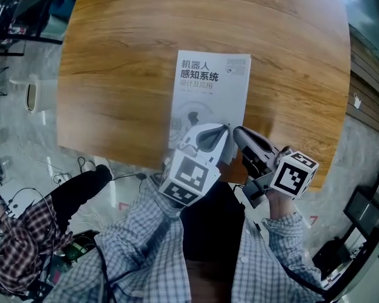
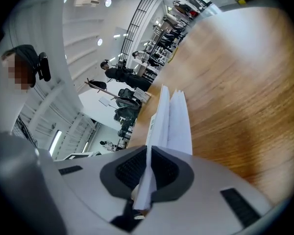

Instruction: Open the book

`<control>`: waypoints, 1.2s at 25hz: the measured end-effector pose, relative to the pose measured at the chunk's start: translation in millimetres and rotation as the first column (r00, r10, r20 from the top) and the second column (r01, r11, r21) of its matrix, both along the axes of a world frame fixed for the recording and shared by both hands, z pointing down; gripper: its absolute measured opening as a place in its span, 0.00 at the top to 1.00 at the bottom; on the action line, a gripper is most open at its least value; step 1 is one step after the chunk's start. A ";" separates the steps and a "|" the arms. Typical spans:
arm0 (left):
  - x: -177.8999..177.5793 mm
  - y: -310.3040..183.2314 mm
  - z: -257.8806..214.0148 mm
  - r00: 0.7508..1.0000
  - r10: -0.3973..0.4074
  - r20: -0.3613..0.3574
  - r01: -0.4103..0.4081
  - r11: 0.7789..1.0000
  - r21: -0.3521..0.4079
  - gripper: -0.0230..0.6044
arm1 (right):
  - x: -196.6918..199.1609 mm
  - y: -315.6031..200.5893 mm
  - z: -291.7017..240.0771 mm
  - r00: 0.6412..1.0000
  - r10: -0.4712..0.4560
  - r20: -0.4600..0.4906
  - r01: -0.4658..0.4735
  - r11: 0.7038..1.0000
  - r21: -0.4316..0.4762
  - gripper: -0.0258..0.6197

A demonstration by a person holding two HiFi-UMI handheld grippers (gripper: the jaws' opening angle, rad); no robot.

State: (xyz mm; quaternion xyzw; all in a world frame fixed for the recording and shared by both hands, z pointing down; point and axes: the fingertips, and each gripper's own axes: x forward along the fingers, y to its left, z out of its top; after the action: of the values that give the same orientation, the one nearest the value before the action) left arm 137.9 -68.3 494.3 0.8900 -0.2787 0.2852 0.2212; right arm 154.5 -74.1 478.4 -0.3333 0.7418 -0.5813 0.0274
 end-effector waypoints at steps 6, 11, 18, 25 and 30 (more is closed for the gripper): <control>-13.4 -3.9 -11.0 1.000 0.012 -0.024 -0.011 1.000 0.016 0.97 | -17.5 -4.9 -12.5 1.000 -0.004 0.013 0.003 1.000 0.025 0.91; -26.0 -5.8 -22.4 0.998 -0.011 -0.057 0.012 1.000 0.014 0.97 | -32.1 -7.5 -25.6 0.999 -0.036 -0.015 0.037 0.997 0.061 0.91; -45.0 -9.9 -41.9 0.993 -0.055 -0.103 0.057 0.998 0.016 0.97 | -52.9 -12.6 -47.1 0.997 -0.075 -0.023 0.077 0.992 0.102 0.91; -71.0 -13.5 -55.7 0.990 -0.103 -0.099 0.107 0.994 0.033 0.97 | -79.8 -16.6 -62.2 0.991 -0.133 -0.015 0.134 0.981 0.139 0.91; -85.3 -13.4 -60.6 0.984 -0.149 -0.097 0.153 0.988 0.035 0.97 | -94.9 -17.1 -68.1 0.984 -0.177 -0.011 0.177 0.971 0.161 0.91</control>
State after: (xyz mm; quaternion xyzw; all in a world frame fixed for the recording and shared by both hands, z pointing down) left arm 52.6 -81.7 433.8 0.8832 -0.3407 0.2195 0.2360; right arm 59.6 -91.2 410.3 -0.2617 0.8130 -0.5201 0.0035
